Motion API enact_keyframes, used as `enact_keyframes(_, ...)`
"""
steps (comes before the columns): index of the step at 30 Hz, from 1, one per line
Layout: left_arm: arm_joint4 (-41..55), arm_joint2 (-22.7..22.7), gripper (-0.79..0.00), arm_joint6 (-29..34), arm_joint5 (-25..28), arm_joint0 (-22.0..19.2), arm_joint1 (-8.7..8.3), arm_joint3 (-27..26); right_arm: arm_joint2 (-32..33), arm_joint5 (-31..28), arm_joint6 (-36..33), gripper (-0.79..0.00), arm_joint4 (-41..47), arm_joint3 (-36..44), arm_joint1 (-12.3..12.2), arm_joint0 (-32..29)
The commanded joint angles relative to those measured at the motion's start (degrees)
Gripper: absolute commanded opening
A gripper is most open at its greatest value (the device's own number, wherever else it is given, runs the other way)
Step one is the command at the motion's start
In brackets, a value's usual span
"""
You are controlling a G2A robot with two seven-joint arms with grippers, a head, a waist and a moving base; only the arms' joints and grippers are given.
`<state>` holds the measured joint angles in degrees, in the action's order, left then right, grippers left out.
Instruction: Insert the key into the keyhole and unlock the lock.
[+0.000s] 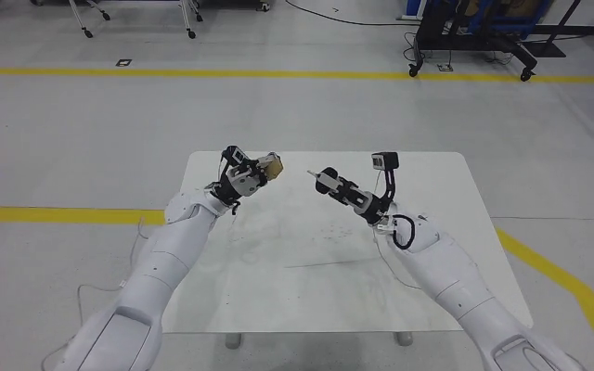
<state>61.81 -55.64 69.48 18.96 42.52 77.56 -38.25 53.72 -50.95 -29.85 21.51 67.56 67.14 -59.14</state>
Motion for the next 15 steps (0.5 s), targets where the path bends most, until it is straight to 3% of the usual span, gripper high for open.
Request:
enact_keyframes(1,2.18,0.98,-0.785,-0.89,-0.41,-1.14,1.3,1.25,0.11,-0.16,1.51,-0.785,-0.31,-0.48,0.22,-0.43)
enact_keyframes(8,2.77,5.51,-0.785,-2.84,1.25,-4.99,5.72,6.63,5.51,1.49,9.48,-0.785,-7.86,1.43,-0.64,-4.66)
enact_keyframes(15,3.77,6.57,-0.785,1.09,11.59,-7.47,9.1,12.89,9.42,10.83,12.17,-0.785,-9.78,12.55,-1.63,-12.04)
